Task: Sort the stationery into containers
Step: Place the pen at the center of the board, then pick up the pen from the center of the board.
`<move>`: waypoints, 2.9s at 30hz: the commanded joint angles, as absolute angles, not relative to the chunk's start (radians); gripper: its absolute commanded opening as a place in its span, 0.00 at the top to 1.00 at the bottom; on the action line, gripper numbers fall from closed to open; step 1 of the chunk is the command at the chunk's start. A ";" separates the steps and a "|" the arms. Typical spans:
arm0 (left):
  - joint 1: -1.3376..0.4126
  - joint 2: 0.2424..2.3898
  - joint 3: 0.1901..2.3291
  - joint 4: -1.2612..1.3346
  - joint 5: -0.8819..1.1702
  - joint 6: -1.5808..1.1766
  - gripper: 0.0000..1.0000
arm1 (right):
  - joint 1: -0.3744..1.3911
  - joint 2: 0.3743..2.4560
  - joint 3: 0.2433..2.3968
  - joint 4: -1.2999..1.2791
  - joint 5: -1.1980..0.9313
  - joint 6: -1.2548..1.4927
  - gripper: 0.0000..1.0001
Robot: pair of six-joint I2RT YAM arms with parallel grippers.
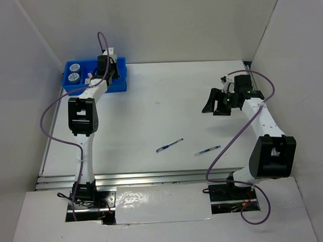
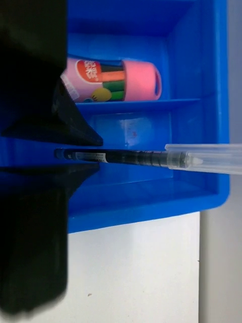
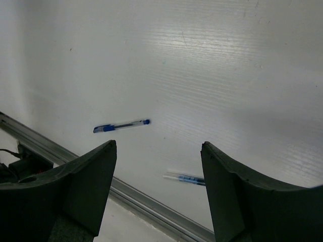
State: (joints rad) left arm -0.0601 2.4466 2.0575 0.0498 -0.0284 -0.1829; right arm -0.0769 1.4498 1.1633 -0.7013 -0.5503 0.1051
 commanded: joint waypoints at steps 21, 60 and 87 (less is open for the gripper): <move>0.073 1.623 1.587 -0.063 0.690 -0.150 0.36 | 0.515 1.431 1.233 -0.819 -0.296 -0.546 0.37; 0.103 0.974 0.911 -0.133 0.775 -0.199 0.36 | 0.741 1.796 1.086 -0.560 -0.083 -0.893 0.52; 0.195 0.991 0.916 -0.172 0.796 -0.190 0.36 | 0.973 2.025 1.296 -0.753 -0.149 -0.920 0.84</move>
